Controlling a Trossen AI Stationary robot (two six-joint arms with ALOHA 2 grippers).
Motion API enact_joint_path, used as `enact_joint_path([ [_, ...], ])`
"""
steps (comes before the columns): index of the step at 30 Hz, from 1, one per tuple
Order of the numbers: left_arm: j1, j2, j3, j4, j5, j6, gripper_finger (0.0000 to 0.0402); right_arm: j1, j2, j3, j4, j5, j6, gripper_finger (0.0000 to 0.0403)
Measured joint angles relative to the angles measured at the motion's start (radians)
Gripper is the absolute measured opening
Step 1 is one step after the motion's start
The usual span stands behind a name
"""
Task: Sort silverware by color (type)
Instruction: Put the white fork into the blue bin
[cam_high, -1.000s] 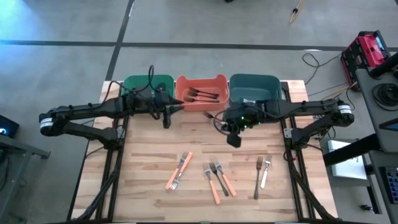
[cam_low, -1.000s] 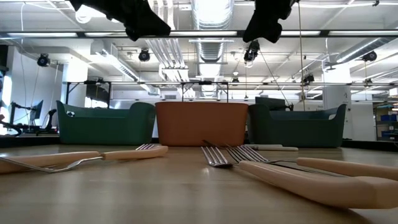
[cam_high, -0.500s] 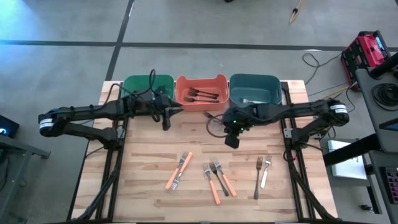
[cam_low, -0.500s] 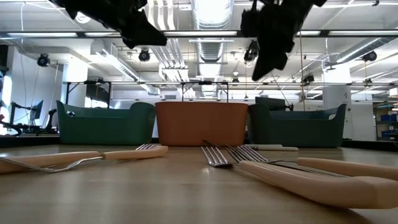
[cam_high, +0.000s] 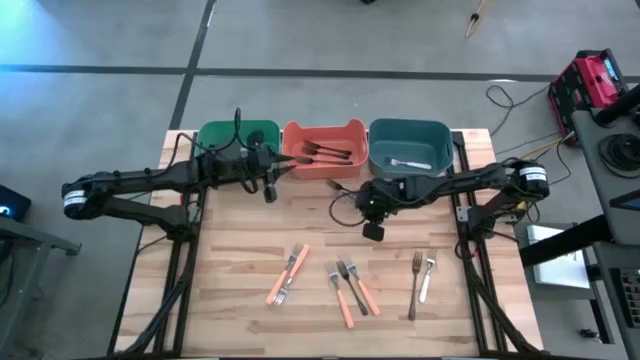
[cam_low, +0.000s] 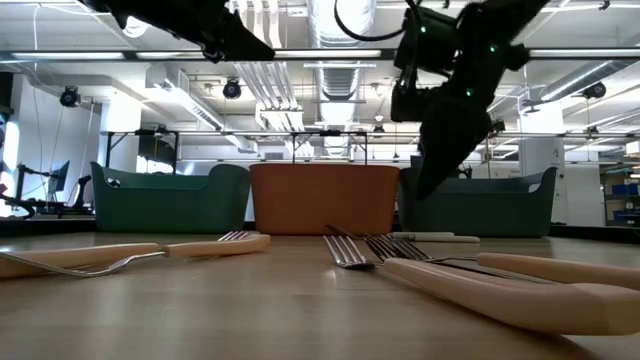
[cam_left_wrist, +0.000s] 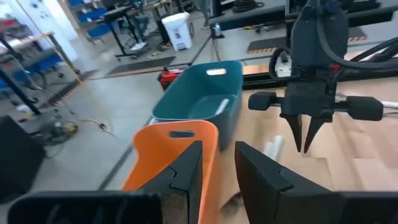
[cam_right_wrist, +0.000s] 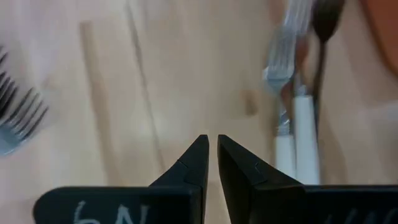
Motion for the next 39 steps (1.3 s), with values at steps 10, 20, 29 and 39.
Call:
enact_joint_path([
  [10,0.032,0.0,-0.004,0.001,-0.017,0.088,0.0077,-0.076,-0.011,-0.062,0.072,0.052,-0.036,0.0027],
  [20,0.311,0.007,-0.004,0.011,0.257,0.209,0.0077,-0.165,-0.01,-0.063,0.173,0.047,-0.046,0.0027],
  [29,0.458,0.009,-0.02,0.015,0.281,0.163,0.0077,-0.253,-0.025,-0.061,0.2,-0.211,0.062,0.0027],
  [39,0.445,0.003,-0.019,0.143,0.407,-0.104,0.0077,-0.369,-0.077,0.013,0.185,-0.398,-0.015,0.0027],
])
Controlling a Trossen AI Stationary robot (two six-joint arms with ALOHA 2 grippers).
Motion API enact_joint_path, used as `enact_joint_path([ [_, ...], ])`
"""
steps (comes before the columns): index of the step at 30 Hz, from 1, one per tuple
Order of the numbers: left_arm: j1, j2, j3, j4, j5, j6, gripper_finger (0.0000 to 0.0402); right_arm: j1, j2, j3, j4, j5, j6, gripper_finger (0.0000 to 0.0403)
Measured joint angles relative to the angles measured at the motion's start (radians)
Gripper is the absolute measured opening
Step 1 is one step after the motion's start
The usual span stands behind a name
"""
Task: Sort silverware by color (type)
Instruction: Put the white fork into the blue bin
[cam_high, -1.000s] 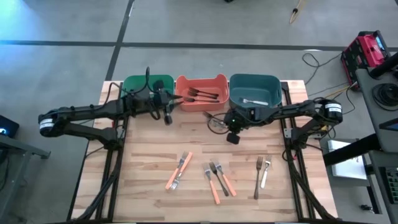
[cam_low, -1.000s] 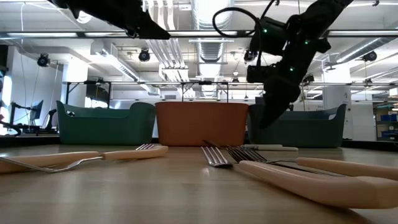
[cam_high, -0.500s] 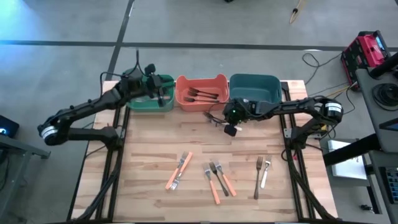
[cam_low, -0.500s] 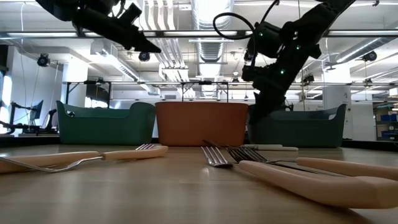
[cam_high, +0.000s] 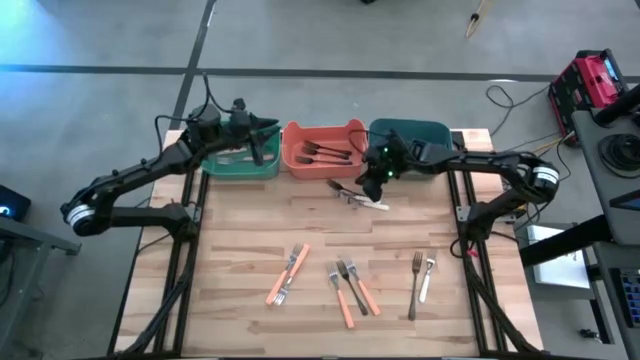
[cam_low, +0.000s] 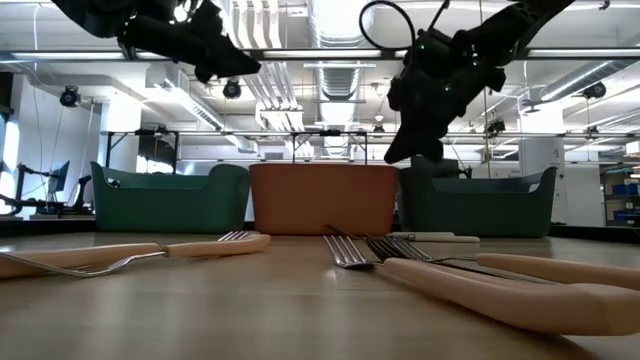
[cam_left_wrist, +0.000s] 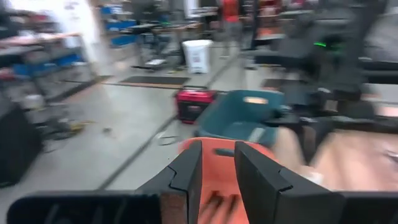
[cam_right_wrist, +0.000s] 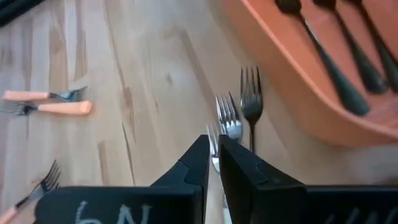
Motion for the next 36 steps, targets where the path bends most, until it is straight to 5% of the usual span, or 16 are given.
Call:
enact_joint_path([
  [5,-0.048,-0.009,-0.011,-0.009,0.08,0.046,0.0077,0.046,-0.004,0.012,0.003,0.039,0.066,0.0027],
  [13,-0.066,-0.016,-0.027,0.1,0.184,-0.248,0.0077,0.157,-0.005,0.031,-0.1,0.198,0.146,0.0027],
  [23,-0.139,-0.031,-0.191,0.302,0.172,-0.276,0.0077,0.244,0.029,0.029,-0.324,0.34,-0.009,0.0027],
  [36,-0.138,-0.03,-0.241,0.362,0.169,-0.206,0.0077,0.266,0.166,0.027,-0.185,0.414,-0.111,0.0027],
])
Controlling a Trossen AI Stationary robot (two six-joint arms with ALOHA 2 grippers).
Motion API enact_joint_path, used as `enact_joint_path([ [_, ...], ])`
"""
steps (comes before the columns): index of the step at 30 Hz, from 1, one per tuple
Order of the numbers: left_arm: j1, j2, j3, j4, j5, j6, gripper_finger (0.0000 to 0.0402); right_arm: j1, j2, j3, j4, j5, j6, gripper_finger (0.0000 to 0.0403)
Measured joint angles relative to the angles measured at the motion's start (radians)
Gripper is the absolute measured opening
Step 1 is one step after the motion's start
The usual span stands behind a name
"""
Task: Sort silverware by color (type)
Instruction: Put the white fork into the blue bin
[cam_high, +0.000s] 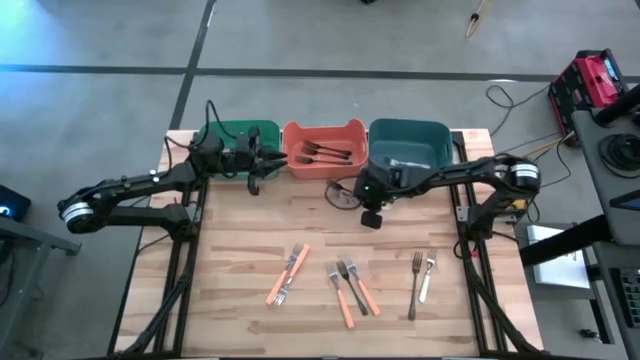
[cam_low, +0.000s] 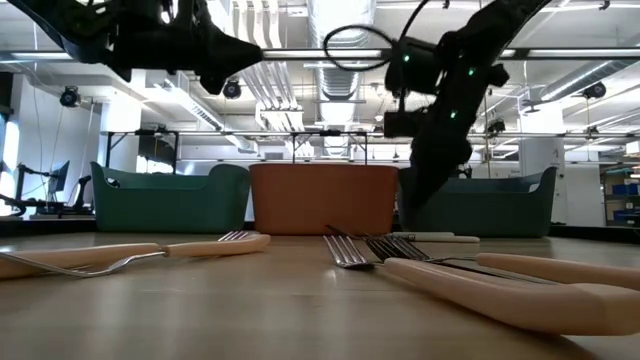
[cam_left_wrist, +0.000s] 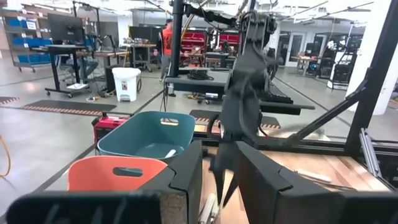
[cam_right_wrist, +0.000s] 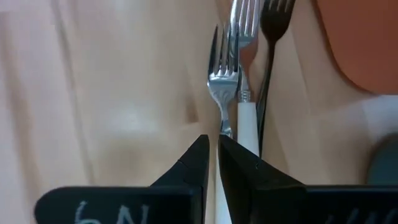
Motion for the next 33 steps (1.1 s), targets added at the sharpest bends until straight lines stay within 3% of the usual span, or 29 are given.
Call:
enact_joint_path([
  [3,0.0,0.0,0.0,0.004,0.0,-0.001,0.0077,0.003,0.054,0.0,0.028,0.059,0.026,0.0027],
  [16,0.001,-0.001,0.0,0.038,-0.016,0.021,0.0077,0.001,0.097,0.0,0.044,0.064,0.076,0.003],
  [27,0.001,-0.001,0.0,0.05,-0.018,0.072,0.0077,-0.004,0.097,-0.001,0.052,0.061,0.012,0.013],
  [33,0.001,-0.001,0.0,0.05,-0.018,0.09,0.0077,-0.008,0.12,-0.001,0.058,0.06,-0.001,0.014],
])
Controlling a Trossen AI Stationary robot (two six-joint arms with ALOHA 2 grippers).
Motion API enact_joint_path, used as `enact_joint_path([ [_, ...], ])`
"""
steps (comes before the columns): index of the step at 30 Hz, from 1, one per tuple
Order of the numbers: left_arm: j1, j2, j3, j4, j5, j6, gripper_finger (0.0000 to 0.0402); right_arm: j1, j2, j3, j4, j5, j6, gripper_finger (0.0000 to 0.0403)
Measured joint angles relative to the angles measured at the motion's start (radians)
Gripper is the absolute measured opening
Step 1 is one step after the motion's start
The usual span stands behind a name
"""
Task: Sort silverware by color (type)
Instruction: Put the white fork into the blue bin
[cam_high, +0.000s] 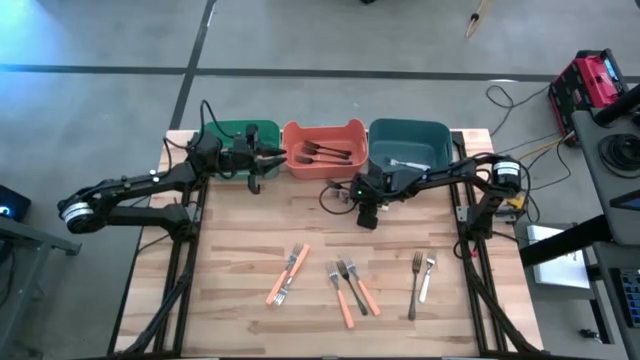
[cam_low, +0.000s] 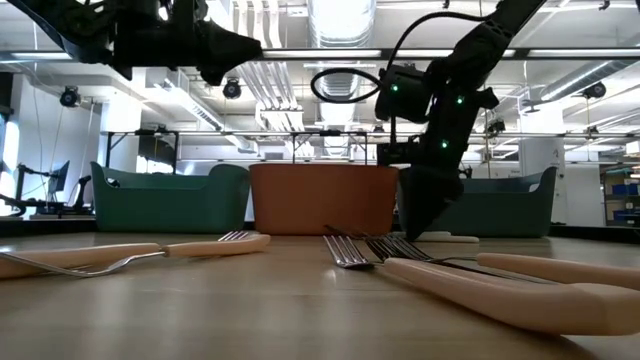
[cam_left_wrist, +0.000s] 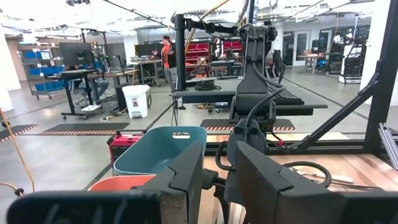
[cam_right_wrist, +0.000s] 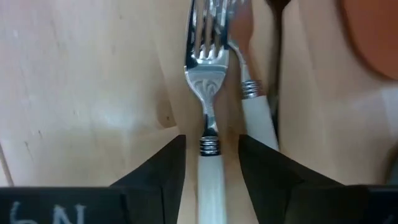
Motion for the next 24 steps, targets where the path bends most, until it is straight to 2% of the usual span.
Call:
enact_joint_path([
  [9,0.0,0.0,0.0,0.0,0.0,0.001,0.0077,0.0,0.05,0.003,0.009,-0.01,0.012,0.0114],
  [17,0.0,0.0,0.0,0.002,0.0,0.001,0.0077,0.0,0.046,0.002,0.009,-0.034,0.024,0.0026],
  [24,0.0,0.0,0.0,0.004,0.0,0.001,0.0077,0.001,0.018,0.024,-0.022,-0.056,0.023,0.0025],
])
